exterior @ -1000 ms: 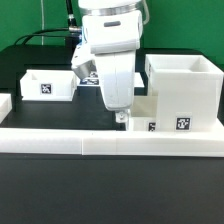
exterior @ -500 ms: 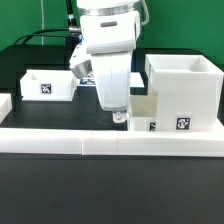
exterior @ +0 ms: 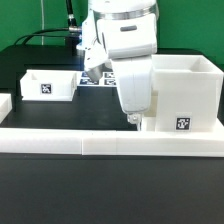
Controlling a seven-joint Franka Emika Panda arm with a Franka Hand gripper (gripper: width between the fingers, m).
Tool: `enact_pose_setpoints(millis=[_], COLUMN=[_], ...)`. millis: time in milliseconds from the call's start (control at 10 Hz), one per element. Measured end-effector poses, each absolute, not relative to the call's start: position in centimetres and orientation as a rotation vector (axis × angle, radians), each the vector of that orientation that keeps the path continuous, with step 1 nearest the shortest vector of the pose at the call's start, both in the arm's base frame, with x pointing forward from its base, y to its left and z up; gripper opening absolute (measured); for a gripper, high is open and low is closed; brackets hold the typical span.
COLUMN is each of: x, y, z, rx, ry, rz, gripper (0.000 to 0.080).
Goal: Assemble drawer
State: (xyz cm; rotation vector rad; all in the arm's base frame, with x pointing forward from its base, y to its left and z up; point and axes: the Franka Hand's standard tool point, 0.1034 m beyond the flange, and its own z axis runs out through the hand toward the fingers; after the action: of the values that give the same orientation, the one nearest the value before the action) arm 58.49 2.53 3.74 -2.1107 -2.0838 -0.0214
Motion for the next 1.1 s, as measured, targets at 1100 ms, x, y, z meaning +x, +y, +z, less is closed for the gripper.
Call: enact_pose_setpoints(millis=[1100], x=[59.0], y=[-2.5], z=[5.2], rx=[-2.082], ry=[-2.093], rz=[-0.003], gripper=[0.0648])
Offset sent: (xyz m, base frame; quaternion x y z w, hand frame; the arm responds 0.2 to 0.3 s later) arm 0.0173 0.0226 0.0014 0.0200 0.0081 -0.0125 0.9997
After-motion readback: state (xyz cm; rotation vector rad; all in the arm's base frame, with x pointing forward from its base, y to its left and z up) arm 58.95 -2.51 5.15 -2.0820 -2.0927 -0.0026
